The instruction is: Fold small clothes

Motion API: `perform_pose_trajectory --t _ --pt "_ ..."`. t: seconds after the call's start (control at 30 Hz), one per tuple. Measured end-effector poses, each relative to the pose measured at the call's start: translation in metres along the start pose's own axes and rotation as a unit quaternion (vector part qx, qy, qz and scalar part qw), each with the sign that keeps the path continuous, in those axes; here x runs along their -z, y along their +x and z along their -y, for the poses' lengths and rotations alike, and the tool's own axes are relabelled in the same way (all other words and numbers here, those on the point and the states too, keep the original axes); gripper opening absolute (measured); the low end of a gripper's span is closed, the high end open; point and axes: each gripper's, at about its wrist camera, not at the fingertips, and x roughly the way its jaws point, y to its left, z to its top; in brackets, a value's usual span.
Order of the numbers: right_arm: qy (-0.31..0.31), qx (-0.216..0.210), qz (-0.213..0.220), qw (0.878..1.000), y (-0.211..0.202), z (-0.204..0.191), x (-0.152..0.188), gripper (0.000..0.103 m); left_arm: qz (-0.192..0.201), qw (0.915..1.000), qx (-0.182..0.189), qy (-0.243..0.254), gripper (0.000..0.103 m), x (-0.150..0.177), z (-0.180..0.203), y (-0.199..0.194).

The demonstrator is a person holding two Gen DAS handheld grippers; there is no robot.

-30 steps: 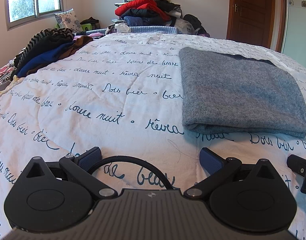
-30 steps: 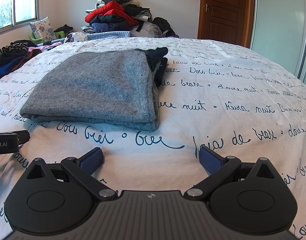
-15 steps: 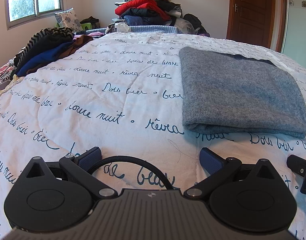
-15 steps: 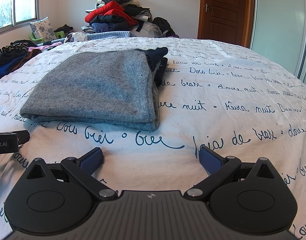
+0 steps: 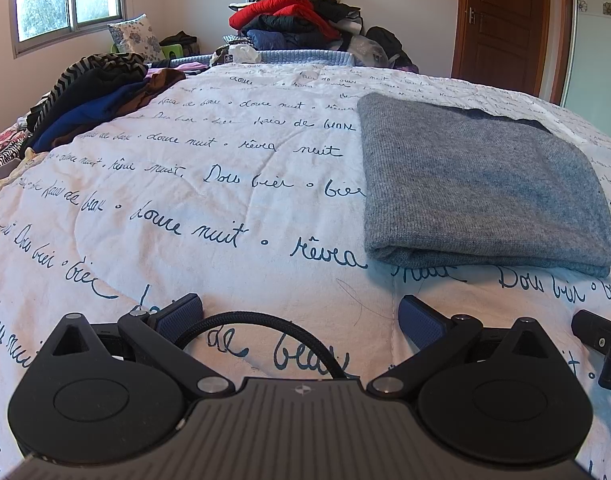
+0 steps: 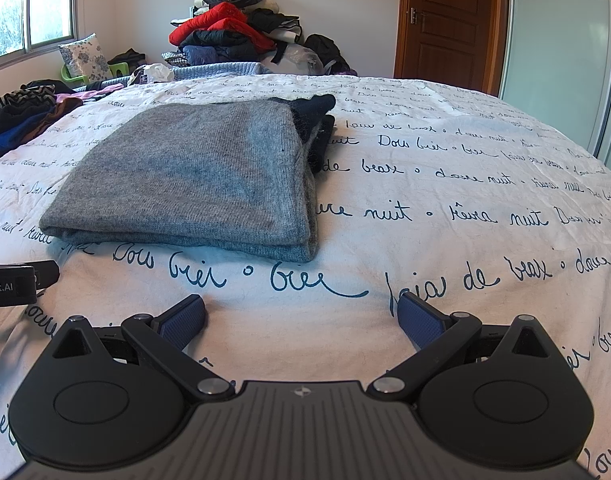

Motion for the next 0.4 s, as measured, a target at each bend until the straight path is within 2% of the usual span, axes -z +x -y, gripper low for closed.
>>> perform_pose_trajectory --t 0.4 --pt "-0.003 -0.004 -0.003 1.0 -0.0003 -0.0003 -0.0014 0.103 0.008 1.0 -0.003 0.003 0.103 0.0006 -0.0001 -0.0027"
